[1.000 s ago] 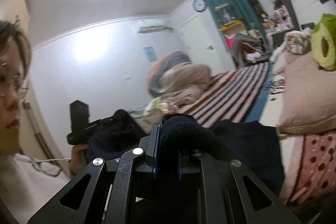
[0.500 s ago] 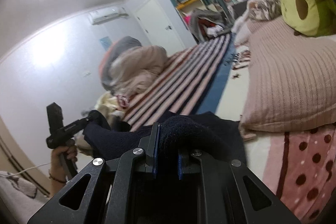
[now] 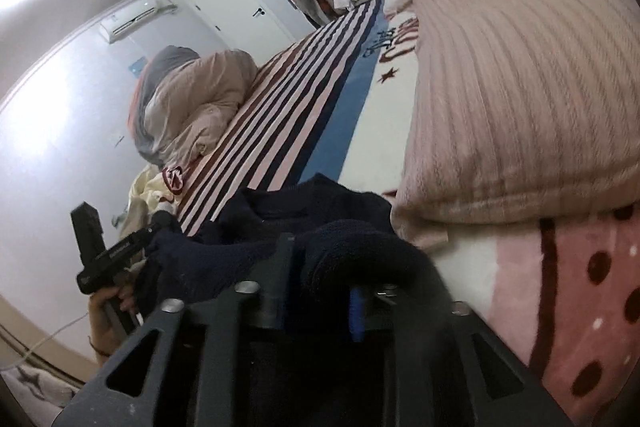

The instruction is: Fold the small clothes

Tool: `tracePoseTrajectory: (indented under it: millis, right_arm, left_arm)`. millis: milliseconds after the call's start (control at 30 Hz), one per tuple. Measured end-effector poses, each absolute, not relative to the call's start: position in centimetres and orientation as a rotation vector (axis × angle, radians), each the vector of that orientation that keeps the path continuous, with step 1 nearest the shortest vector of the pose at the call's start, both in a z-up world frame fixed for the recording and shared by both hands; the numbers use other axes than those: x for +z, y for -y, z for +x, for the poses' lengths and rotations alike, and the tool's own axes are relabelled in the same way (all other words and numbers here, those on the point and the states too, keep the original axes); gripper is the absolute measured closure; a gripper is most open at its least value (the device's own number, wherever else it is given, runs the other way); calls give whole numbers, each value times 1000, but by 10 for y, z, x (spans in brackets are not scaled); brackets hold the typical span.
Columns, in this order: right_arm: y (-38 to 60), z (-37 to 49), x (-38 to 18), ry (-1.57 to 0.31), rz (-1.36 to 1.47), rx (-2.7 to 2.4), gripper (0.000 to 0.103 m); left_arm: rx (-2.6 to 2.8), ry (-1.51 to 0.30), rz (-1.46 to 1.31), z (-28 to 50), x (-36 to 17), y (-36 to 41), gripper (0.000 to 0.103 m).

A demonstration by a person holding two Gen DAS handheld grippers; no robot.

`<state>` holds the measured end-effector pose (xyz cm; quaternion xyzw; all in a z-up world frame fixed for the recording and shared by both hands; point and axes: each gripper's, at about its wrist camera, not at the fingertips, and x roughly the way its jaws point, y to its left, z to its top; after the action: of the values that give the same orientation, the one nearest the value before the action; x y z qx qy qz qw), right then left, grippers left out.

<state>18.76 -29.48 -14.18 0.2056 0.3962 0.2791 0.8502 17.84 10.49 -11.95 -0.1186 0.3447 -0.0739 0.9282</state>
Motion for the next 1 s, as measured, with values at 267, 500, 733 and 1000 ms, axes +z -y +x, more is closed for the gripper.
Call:
tracePoseTrajectory:
  millis: [267,500,733,1000]
  right_arm:
    - [317,155,-106,-718,440,574,33]
    - [291,139,-84,-676,271,597,32]
    - [240,173,-107,-734,-110,578,32]
    - [200,197,-138,-799,-367,598,50]
  left_arm:
    - [-134,-610,-227,138,-80,-118,31]
    - [-244,-618,-190,113,-72,-93,30]
    - [-274,-651,-168,114,-82,-79,30]
    - [-272,-658,-150,131,-94,-76,30]
